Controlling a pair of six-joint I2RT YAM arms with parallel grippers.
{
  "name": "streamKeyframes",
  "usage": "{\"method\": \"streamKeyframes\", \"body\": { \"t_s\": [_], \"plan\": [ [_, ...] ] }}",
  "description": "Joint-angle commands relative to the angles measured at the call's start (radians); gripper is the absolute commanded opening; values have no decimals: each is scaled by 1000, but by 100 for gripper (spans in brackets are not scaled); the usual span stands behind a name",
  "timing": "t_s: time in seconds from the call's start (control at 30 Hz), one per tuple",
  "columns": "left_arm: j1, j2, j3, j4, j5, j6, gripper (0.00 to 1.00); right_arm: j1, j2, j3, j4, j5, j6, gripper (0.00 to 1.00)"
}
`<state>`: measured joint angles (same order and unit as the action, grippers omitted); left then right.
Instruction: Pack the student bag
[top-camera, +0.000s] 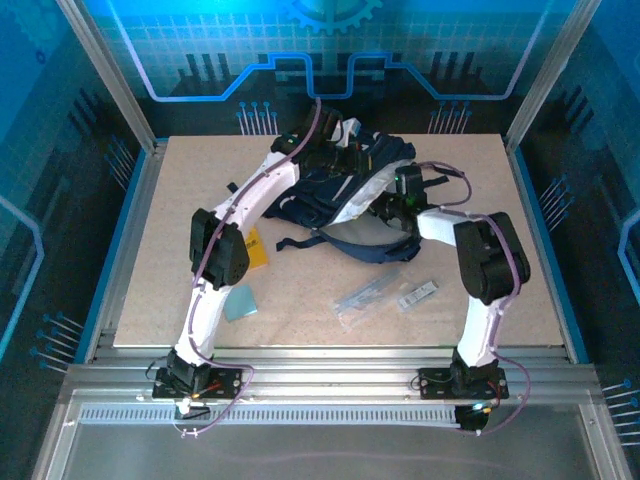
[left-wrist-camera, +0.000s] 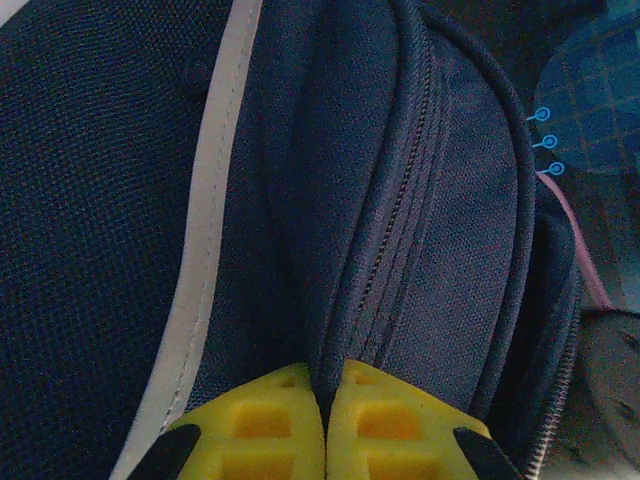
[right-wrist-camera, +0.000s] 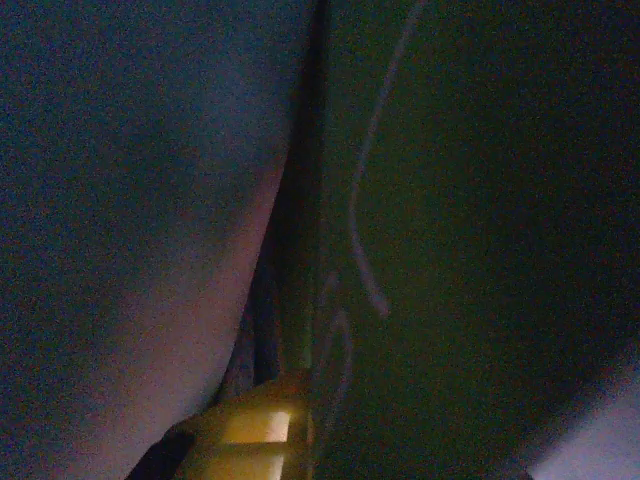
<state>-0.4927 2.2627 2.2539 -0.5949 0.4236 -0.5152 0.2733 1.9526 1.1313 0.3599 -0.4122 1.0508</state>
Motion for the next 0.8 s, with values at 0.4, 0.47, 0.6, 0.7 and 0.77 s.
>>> {"method": "streamKeyframes", "body": {
  "t_s": [0.4,0.47,0.6,0.7,0.77],
  "plan": [
    [62,-147,-189,299,-18,-121,0,-110,-281,67,-747,98,-259,91],
    [61,-145,-192,304,-23,-121,0,-150,-363,63,-866,141,-319,96],
    [59,-141,-219,319,-23,-127,0,-232,-515,64,-1023,211,-432,96],
    [49,-155,-273,343,-28,-129,0,-259,-614,101,-1111,278,-515,97],
    [40,-168,-320,361,-28,-134,0,-253,-661,132,-1127,267,-563,99]
  ]
}}
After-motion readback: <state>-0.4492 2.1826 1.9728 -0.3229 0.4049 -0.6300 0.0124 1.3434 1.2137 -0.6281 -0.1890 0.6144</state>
